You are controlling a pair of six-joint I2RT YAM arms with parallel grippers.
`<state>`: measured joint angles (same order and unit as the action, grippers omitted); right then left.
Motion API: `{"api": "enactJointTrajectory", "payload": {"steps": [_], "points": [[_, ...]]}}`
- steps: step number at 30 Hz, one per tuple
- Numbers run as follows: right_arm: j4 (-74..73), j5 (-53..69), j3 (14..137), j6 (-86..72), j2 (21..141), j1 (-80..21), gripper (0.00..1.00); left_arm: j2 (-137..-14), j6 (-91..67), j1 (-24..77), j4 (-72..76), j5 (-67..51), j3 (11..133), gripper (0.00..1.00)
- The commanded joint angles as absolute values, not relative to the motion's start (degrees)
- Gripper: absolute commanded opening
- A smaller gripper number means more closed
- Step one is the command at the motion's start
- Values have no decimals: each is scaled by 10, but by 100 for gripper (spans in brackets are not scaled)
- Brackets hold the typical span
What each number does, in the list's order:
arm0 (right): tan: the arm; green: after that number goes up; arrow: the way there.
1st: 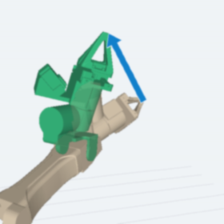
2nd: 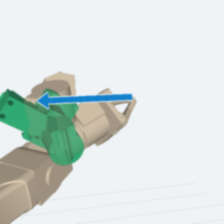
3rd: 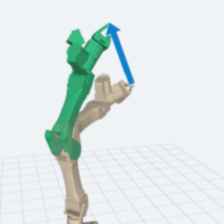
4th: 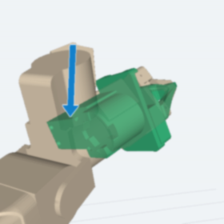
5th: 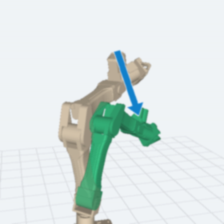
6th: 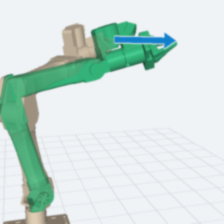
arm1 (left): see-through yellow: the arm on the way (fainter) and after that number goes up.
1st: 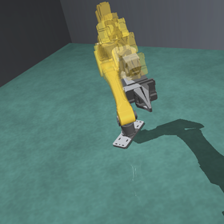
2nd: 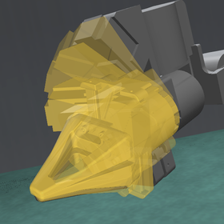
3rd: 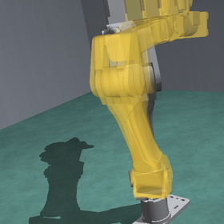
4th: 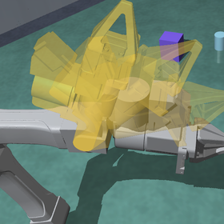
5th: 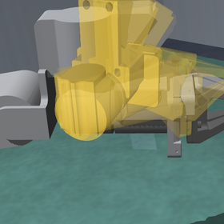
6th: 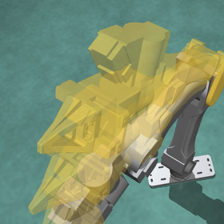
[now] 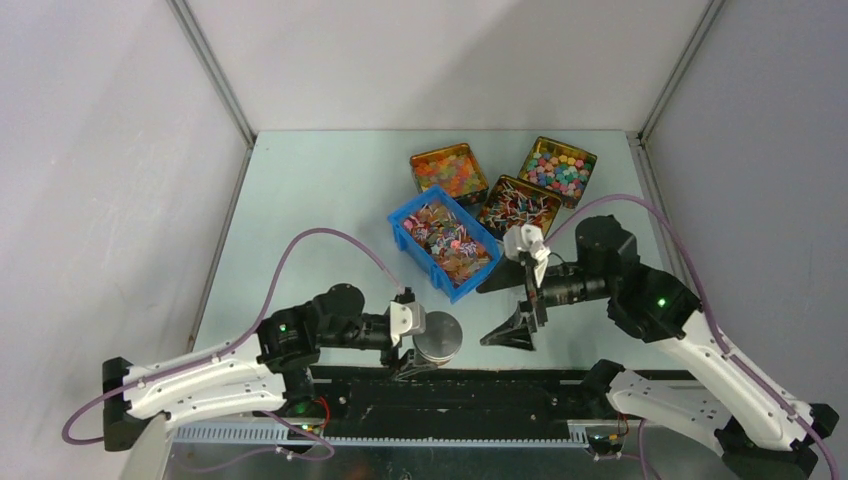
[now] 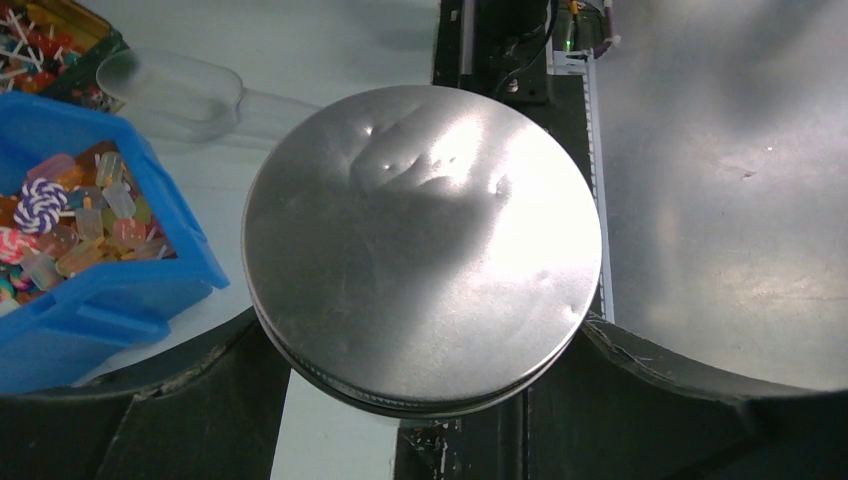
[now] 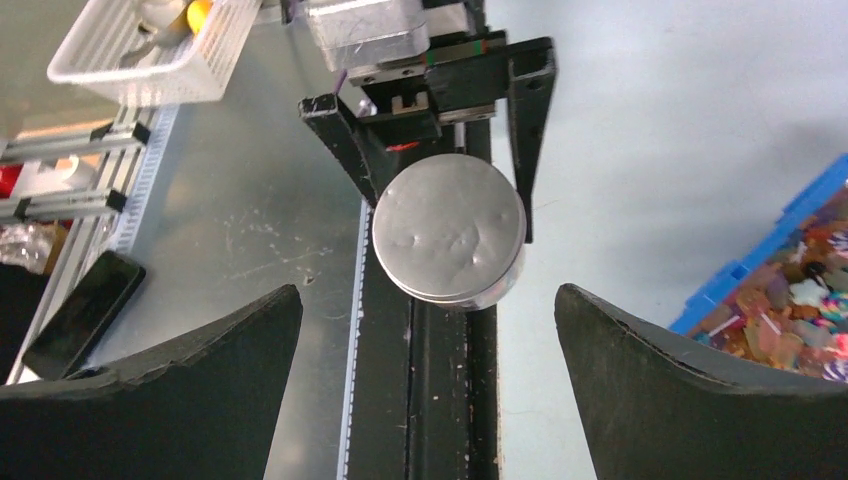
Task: Pack the candies
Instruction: Screw the bottle lid onto the packing bottle.
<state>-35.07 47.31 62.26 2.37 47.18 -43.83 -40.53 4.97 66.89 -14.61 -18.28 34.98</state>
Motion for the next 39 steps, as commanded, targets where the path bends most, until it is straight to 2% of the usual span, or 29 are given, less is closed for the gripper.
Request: {"api": "enactJointTrajectory", "payload": {"steps": [1, 8, 14, 39], "points": [[-318, 458, 614, 68, 476, -494, 99, -410, 100, 675, -149, -215, 392, 58], [-297, 388, 606, 104, 495, -590, 100, -417, 120, 678, -163, -216, 416, 58], [-270, 347, 606, 117, 517, -633, 100, -419, 126, 679, -166, -216, 425, 57], [-290, 311, 606, 171, 552, -660, 99, -428, 130, 691, -181, -212, 446, 56]]}}
